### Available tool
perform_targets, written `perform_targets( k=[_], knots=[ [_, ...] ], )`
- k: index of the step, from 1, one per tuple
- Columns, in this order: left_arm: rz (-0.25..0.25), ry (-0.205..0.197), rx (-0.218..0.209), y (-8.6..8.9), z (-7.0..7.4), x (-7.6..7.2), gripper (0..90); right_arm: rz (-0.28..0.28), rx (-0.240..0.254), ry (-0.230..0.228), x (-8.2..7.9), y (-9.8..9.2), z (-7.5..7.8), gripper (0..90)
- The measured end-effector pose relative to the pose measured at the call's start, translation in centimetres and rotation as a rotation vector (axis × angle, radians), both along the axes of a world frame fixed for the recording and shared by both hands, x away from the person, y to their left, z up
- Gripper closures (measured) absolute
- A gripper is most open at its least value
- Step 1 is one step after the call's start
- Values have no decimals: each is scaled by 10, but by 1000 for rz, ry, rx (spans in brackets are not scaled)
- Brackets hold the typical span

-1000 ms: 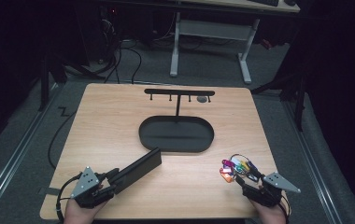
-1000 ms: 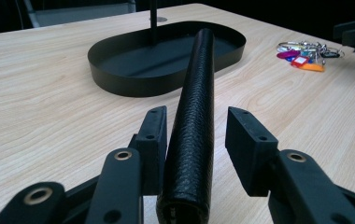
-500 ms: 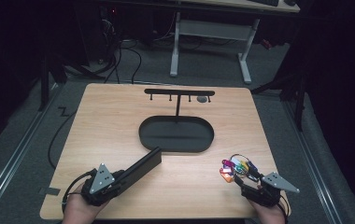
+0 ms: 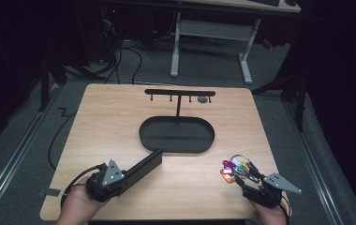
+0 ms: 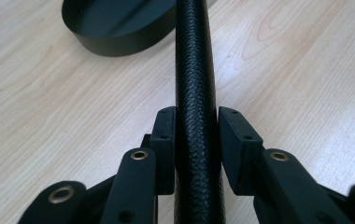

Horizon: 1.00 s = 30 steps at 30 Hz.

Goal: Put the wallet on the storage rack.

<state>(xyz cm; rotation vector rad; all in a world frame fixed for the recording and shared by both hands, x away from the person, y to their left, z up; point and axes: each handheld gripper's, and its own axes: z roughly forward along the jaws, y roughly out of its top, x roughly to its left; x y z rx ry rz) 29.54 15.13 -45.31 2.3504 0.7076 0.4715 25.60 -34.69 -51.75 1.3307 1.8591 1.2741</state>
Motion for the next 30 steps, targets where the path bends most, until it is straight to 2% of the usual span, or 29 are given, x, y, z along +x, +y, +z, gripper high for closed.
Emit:
perform_targets(
  k=[2, 7, 20, 23, 30],
  knots=[
    [-9, 21, 15, -2, 2, 2, 690, 1, 0, -1, 0, 0, 0, 293],
    [-28, 39, 57, -5, 5, 5, 695, 1, 0, 2, 0, 1, 0, 293],
    [-48, 76, 80, -6, 9, 10, 741, -1, 1, 2, 0, 0, 0, 293],
    [-53, 57, 99, -7, 10, 11, 757, 0, 1, 3, 0, 0, 0, 293],
    [-80, -30, 82, -10, 24, 6, 768, -3, 0, 3, 0, -1, 0, 294]
  ],
)
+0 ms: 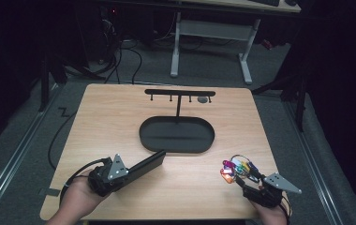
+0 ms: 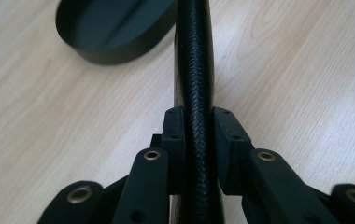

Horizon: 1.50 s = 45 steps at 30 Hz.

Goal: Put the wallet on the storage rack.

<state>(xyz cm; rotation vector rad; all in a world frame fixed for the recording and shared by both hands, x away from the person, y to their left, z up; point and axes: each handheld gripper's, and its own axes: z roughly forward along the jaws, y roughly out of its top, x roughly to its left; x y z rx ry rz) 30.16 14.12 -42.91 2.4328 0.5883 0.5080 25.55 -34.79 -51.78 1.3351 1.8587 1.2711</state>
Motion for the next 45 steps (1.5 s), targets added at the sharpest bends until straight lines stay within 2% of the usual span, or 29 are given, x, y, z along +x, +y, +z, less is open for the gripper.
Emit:
perform_targets(
  k=[4, 9, 13, 16, 17, 20, 22, 29, 32, 37, 44, 45],
  knots=[
    [-21, -61, 15, -5, 8, -2, 772, 1, 0, -2, 0, 0, 0, 294],
    [-38, -125, 8, -10, 16, 0, 777, -1, 1, -3, 0, -1, 0, 294],
    [-60, -193, 14, -15, 19, 2, 778, -1, 1, -2, 0, -1, 0, 294],
    [-76, -217, 8, -17, 21, 4, 777, -1, 1, -1, 0, -1, 0, 294],
    [-90, -252, 11, -20, 22, 5, 777, -2, 2, -2, 0, -1, 0, 294],
    [-110, -288, 27, -26, 22, 9, 777, -1, 0, -2, 0, -1, 0, 294],
    [-116, -298, 32, -28, 22, 10, 777, 0, 0, -2, 0, -1, 0, 294],
    [-159, -348, 53, -46, 19, 31, 777, -2, 0, -4, 0, -2, 0, 294],
    [-161, -347, 54, -51, 19, 37, 777, -2, 0, -4, 0, -2, 0, 294],
    [-176, -373, 52, -64, 19, 54, 778, -4, -1, -4, -3, -3, 0, 294],
    [-198, -371, 56, -75, 16, 72, 777, -12, -2, -3, -9, -7, 0, 294],
    [-198, -369, 56, -79, 13, 80, 777, -18, -3, -6, -11, -9, 0, 294]
  ],
)
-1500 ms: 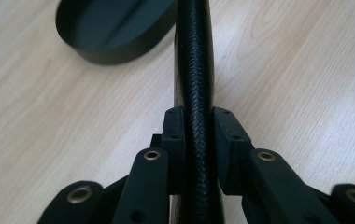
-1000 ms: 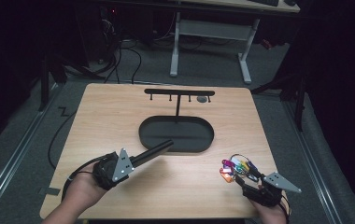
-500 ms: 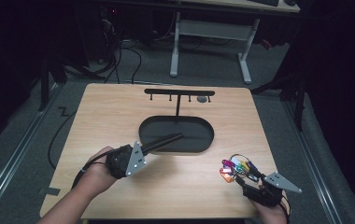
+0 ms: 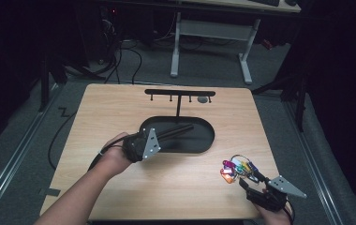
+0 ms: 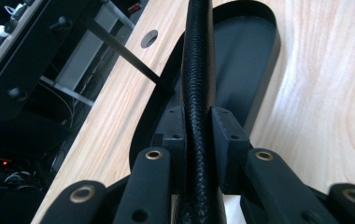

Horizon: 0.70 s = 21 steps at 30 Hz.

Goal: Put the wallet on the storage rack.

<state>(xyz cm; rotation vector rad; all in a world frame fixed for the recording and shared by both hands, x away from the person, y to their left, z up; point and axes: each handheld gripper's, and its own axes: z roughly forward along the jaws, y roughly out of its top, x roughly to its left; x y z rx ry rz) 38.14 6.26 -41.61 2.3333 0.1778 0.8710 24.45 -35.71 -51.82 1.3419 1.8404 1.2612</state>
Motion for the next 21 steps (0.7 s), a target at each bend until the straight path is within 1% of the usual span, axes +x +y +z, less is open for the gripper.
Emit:
perform_targets(
  k=[1, 3, 4, 5, 6, 7, 9, 12, 18, 19, 21],
  knots=[
    [0, 0, 0, 0, 0, 0, 777, 0, 0, 0, 0, 0, 0, 294],
    [1, 1, 5, -4, -1, 7, 777, -9, 0, -1, -3, -2, 0, 294],
    [-3, -5, 7, -8, -1, 13, 777, -17, 3, 2, -5, -4, 0, 294],
    [-3, -5, 7, -8, -1, 13, 777, -17, 3, 2, -5, -4, 0, 294],
    [-6, -11, 6, -13, -1, 18, 777, -21, -1, 1, -7, -6, -1, 294],
    [-6, -11, 6, -13, -1, 18, 777, -21, -1, 1, -7, -6, -1, 294],
    [-16, -20, 23, -21, -1, 24, 777, -29, 3, 0, -9, -8, 0, 295],
    [-20, -19, 14, -27, -2, 31, 778, -32, 6, 2, -10, -10, 0, 295],
    [-33, -27, 21, -36, -7, 43, 779, -30, 7, 0, -11, -10, 0, 295],
    [-33, -27, 21, -36, -7, 43, 780, -30, 7, 0, -11, -10, 0, 295],
    [-26, -19, 12, -39, -8, 49, 780, -27, 8, -1, -10, -9, 0, 295]
  ],
)
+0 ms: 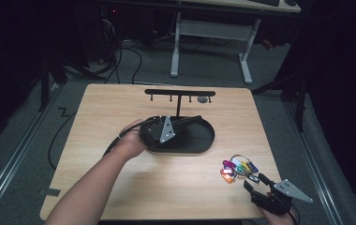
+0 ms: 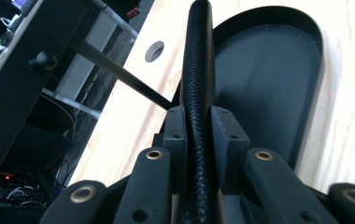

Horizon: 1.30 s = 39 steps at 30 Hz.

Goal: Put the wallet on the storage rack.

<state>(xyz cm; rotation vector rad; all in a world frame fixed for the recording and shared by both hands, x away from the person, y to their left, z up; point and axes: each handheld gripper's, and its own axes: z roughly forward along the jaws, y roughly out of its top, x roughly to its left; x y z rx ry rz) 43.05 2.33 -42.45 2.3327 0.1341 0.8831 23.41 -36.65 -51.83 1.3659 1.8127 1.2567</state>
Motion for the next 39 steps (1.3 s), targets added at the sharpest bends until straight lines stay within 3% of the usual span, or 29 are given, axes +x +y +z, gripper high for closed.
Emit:
perform_targets(
  k=[16, 19, 26, 33, 37, 39],
  knots=[
    [-26, 16, 5, -13, -24, 17, 780, 2, 4, 8, 0, 0, -2, 295],
    [-41, 21, 23, -15, -28, 17, 778, -1, 6, 11, 0, -1, -2, 295],
    [-41, 44, 117, -16, -41, 18, 774, -1, 4, 8, 0, -1, -2, 296],
    [-33, 101, 86, -13, -39, 23, 768, -6, 13, 12, 0, -2, -3, 297],
    [-40, 112, 84, -13, -40, 23, 763, -6, 12, 14, 0, -2, -3, 297],
    [-44, 111, 108, -14, -42, 22, 758, -2, 8, 17, 0, -1, -3, 297]
  ],
)
